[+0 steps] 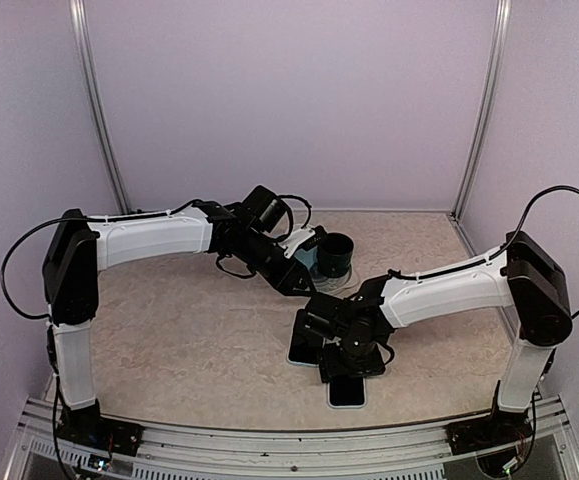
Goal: Put the phone into the phone case
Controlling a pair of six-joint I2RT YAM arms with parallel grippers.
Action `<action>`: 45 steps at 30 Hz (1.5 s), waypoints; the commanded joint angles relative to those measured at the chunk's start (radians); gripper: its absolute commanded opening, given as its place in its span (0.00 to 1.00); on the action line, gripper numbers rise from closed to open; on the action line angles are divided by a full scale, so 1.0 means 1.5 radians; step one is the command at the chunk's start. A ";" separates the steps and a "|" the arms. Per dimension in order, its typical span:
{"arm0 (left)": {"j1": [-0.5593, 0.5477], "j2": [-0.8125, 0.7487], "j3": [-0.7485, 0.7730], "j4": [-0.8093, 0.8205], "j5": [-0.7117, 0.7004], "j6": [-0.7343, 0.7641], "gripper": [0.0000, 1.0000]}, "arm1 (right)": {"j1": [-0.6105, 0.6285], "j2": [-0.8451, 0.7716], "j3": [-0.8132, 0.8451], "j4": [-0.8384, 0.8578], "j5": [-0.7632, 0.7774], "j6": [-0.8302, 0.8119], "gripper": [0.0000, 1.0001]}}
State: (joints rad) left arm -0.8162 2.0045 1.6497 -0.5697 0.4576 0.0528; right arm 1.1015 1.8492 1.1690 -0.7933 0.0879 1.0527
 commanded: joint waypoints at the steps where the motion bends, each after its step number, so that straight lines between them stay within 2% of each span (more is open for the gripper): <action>1: -0.002 -0.012 0.003 -0.005 -0.018 0.018 0.37 | -0.043 -0.002 -0.034 0.017 0.051 -0.022 0.64; 6: 0.002 -0.026 0.002 -0.007 -0.036 0.027 0.37 | -0.110 -0.011 -0.030 0.056 0.106 -0.061 0.56; 9: 0.005 -0.028 0.001 -0.010 -0.036 0.028 0.37 | -0.139 -0.001 -0.018 0.092 0.114 -0.095 0.55; 17: 0.008 -0.040 -0.009 -0.007 -0.040 0.034 0.37 | -0.161 0.022 0.001 0.097 0.106 -0.142 0.57; 19: 0.008 -0.042 -0.009 -0.007 -0.040 0.035 0.37 | -0.161 0.020 0.000 0.098 0.101 -0.143 0.61; 20: 0.008 -0.043 -0.009 -0.008 -0.039 0.036 0.37 | -0.162 0.018 -0.003 0.100 0.096 -0.144 0.66; 23: 0.008 -0.045 -0.004 -0.014 -0.041 0.043 0.37 | -0.162 0.010 -0.003 0.096 0.088 -0.141 0.98; 27: 0.011 -0.049 0.015 -0.038 -0.050 0.070 0.37 | -0.158 -0.010 0.029 0.069 0.097 -0.146 0.99; 32: 0.037 -0.071 0.044 -0.091 -0.050 0.124 0.37 | -0.121 -0.027 0.133 0.011 0.140 -0.177 0.99; 36: 0.081 -0.111 0.027 -0.118 -0.040 0.158 0.39 | -0.087 -0.020 0.137 0.151 0.044 -0.266 0.99; 39: 0.125 -0.136 -0.005 -0.128 -0.030 0.162 0.43 | -0.083 0.014 0.132 0.232 -0.012 -0.281 0.92; 40: 0.142 -0.140 -0.022 -0.126 -0.024 0.159 0.43 | -0.082 0.034 0.145 0.241 -0.027 -0.288 0.85; 42: 0.174 -0.152 -0.055 -0.120 -0.009 0.153 0.44 | -0.074 0.079 0.181 0.248 -0.056 -0.306 0.65; 44: 0.200 -0.166 -0.084 -0.114 -0.009 0.156 0.44 | -0.062 0.118 0.215 0.249 -0.071 -0.311 0.51; 45: 0.211 -0.169 -0.095 -0.112 -0.015 0.159 0.44 | -0.058 0.133 0.225 0.250 -0.076 -0.309 0.47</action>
State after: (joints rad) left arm -0.5564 1.7718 1.5852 -0.7166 0.4152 0.2676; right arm 0.9932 1.9476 1.4376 -0.4824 0.0597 0.6334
